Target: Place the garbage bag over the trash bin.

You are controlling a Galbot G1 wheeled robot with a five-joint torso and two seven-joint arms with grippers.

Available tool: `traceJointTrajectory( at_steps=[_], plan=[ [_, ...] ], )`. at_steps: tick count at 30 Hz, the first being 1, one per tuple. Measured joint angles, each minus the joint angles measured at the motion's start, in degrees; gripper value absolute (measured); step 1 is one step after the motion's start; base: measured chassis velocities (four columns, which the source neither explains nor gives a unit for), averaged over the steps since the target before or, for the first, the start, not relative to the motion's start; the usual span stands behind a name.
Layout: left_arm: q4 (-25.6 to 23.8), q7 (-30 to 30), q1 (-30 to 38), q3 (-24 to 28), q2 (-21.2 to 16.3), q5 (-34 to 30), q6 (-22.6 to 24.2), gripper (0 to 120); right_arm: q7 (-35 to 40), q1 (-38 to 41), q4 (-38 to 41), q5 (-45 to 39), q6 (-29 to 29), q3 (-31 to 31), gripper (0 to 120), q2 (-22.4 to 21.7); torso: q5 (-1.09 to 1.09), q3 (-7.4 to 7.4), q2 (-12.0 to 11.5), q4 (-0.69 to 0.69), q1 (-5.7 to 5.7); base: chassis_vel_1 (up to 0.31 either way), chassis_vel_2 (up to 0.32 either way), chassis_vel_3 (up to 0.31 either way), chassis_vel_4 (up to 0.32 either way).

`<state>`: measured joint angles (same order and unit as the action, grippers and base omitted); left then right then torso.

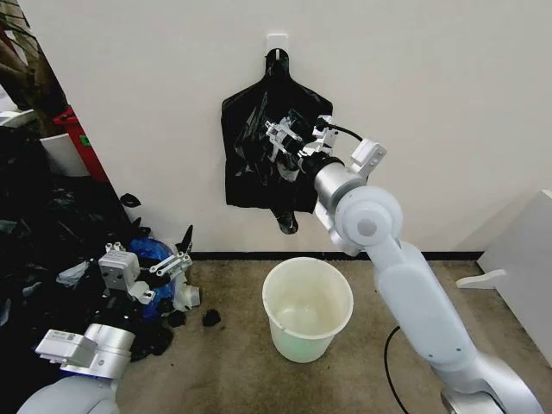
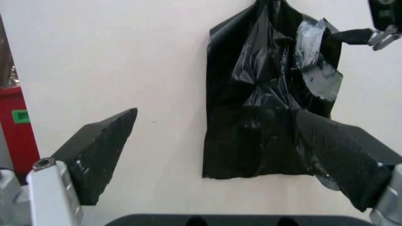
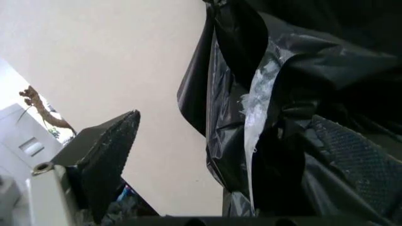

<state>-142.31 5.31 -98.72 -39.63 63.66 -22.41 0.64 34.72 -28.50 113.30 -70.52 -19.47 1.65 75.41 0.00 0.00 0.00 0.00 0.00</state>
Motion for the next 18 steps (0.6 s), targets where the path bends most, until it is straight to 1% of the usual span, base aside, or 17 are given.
traceJointTrajectory(
  at_steps=[3,4,6,7,8,9,10,12,13,14,15,16,18],
  plan=[
    [-0.02,-0.08,-0.08,0.01,0.01,0.07,0.00,100,-0.03,0.09,-0.42,0.07,0.03,0.03,97,0.32,0.00,0.00,0.00,0.00,0.00,0.000,0.000,0.000,0.000],
    [-0.06,-0.17,-0.14,0.04,0.03,0.12,0.00,100,-0.12,0.40,-1.24,0.21,0.09,0.10,88,0.97,0.00,0.00,0.00,0.00,0.00,0.000,0.000,0.000,0.000],
    [-0.06,-0.17,-0.14,0.04,0.03,0.12,0.00,100,-0.12,0.40,-1.24,0.21,0.09,0.10,88,0.97,0.00,0.00,0.00,0.00,0.00,0.000,0.000,0.000,0.000],
    [-0.07,-0.19,-0.14,0.05,0.04,0.15,0.00,100,-0.12,0.83,-1.99,0.37,0.12,0.14,78,1.52,0.00,0.00,0.00,0.00,0.00,0.000,0.000,0.000,0.000],
    [-0.07,-0.19,-0.14,0.05,0.04,0.15,0.00,100,-0.12,0.83,-1.99,0.37,0.12,0.14,78,1.52,0.00,0.00,0.00,0.00,0.00,0.000,0.000,0.000,0.000],
    [-0.05,-0.20,-0.15,0.06,0.04,0.21,0.00,100,-0.12,1.01,-2.19,0.40,0.12,0.15,74,1.65,0.01,0.00,0.00,0.00,0.00,0.000,0.000,0.000,0.000],
    [0.00,-0.21,-0.14,0.06,0.04,0.27,0.00,100,-0.12,1.11,-2.28,0.41,0.12,0.15,72,1.72,0.01,0.00,0.00,0.00,0.00,0.000,0.000,0.000,0.000],
    [0.00,-0.21,-0.14,0.06,0.04,0.27,0.00,100,-0.12,1.11,-2.28,0.41,0.12,0.15,72,1.72,0.01,0.00,0.00,0.00,0.00,0.000,0.000,0.000,0.000],
    [0.19,-0.26,-0.12,0.15,0.10,0.38,0.00,100,-0.07,1.55,-2.65,0.40,0.14,0.11,57,1.87,0.01,0.00,0.00,0.00,0.00,0.000,0.000,0.000,0.000],
    [0.19,-0.26,-0.12,0.15,0.10,0.38,0.00,100,-0.07,1.55,-2.65,0.40,0.14,0.11,57,1.87,0.01,0.00,0.00,0.00,0.00,0.000,0.000,0.000,0.000],
    [0.24,-0.30,-0.07,0.23,0.11,0.38,-0.01,100,-0.06,1.69,-2.81,0.40,0.17,0.09,50,1.91,0.01,0.00,0.00,0.00,0.00,0.000,0.000,0.000,0.000],
    [0.24,-0.30,-0.07,0.23,0.11,0.38,-0.01,100,-0.06,1.69,-2.81,0.40,0.17,0.09,50,1.91,0.01,0.00,0.00,0.00,0.00,0.000,0.000,0.000,0.000],
    [0.32,-0.34,0.04,0.29,0.08,0.39,-0.01,100,-0.05,1.80,-2.88,0.38,0.18,0.06,41,1.94,0.01,0.00,0.00,0.00,0.00,0.000,0.000,0.000,0.000]
  ],
)
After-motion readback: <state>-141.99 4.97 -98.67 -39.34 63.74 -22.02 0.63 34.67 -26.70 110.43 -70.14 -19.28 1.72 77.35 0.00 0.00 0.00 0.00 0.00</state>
